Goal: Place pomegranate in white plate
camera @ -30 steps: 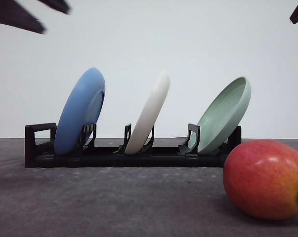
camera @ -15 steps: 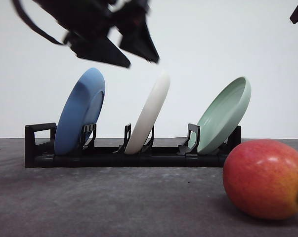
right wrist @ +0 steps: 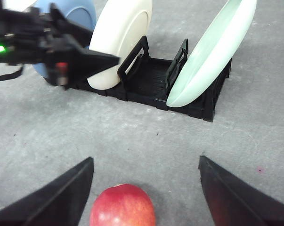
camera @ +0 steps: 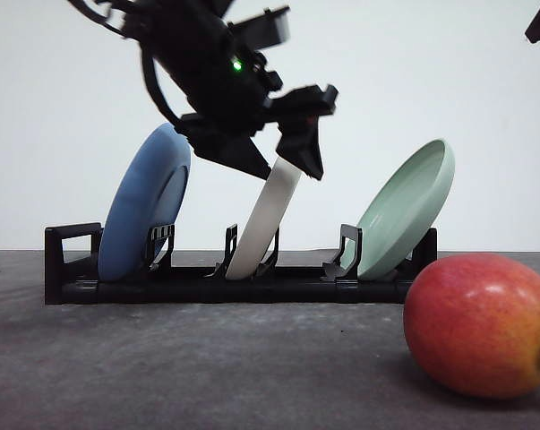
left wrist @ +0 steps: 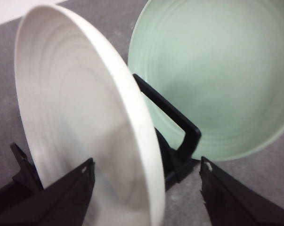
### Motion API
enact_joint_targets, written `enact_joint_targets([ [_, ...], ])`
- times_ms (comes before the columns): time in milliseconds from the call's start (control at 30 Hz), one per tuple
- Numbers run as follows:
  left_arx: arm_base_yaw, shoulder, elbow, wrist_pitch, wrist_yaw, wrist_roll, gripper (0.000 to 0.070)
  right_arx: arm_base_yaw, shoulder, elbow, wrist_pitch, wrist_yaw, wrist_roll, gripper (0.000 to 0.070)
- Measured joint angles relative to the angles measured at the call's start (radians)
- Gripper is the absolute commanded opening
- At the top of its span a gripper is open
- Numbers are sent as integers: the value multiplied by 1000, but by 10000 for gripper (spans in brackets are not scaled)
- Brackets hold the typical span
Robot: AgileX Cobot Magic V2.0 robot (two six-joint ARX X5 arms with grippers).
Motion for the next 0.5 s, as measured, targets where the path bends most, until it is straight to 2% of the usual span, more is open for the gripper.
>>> enact_joint_targets([
  [67,0,8,5,-4,-2,-1,396,0,0,0,0,0,0,450],
  [200,0,8,6,-7,-2,-2,172,0,0,0,0,0,0,450],
  [300,0,8,6,-9,-2,-7,35,0,0,0,0,0,0,450],
  [367,0,8,6,-10,-2,-22,1,0,0,0,0,0,0,450],
  [500,-1,8,8,-8,-11,-64,0,0,0,0,0,0,0,450],
])
